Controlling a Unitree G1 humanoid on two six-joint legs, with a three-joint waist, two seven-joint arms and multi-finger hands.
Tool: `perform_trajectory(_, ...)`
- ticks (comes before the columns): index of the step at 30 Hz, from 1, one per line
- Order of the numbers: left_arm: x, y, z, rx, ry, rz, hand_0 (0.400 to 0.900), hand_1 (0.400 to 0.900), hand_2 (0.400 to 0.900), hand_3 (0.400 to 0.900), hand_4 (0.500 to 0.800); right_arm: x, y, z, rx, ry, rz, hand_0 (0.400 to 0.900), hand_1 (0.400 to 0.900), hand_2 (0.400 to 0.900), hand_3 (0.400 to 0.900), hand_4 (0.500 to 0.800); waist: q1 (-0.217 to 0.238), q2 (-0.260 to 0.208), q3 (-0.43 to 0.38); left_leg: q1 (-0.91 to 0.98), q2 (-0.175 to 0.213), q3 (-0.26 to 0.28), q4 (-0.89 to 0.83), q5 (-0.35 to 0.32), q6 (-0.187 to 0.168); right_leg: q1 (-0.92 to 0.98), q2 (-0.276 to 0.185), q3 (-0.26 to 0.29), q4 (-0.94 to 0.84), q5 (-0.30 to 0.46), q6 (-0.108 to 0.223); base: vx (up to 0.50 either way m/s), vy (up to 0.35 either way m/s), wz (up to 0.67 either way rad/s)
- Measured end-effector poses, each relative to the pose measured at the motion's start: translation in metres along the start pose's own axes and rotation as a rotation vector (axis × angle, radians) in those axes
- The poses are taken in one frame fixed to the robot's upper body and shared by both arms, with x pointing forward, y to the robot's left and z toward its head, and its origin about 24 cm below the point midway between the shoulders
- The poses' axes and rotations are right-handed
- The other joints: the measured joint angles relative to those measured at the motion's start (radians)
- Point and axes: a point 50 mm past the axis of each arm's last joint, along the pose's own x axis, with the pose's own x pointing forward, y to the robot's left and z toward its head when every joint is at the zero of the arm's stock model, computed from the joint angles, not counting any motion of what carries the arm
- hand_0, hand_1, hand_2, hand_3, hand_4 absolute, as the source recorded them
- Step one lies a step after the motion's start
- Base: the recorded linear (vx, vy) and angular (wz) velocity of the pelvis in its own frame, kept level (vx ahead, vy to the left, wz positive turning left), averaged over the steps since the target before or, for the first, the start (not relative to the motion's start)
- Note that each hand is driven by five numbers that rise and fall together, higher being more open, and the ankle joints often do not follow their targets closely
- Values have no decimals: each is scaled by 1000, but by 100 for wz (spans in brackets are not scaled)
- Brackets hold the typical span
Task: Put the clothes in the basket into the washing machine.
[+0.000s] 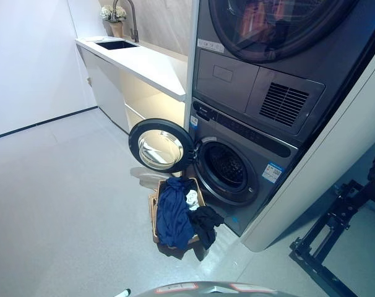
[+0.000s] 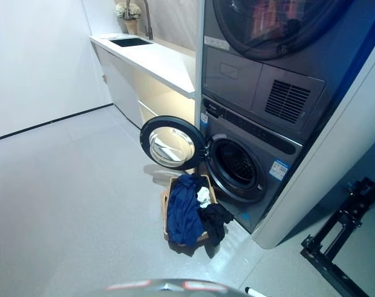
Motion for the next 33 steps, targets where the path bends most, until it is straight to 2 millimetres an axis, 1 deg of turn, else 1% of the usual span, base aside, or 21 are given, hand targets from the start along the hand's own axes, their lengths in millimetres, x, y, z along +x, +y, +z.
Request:
perform_trajectory(30, 0, -1, 0, 1, 0, -12, 900, 900, 900, 900, 800, 0, 0, 0, -7, -1, 2, 900, 900, 900, 900, 800, 0, 1, 5, -3, 1, 0, 0, 0, 0, -3, 1, 0, 0, -3, 0, -4, -9, 0)
perform_trajectory(33, 0, -2, 4, 2, -9, -13, 900, 900, 900, 900, 800, 0, 2, 5, -6, -15, 9, 900, 900, 900, 900, 800, -1, 5, 10, -26, 4, 3, 0, 4, -1, -32, 3, 3, 5, -2, -2, -147, -113, -6)
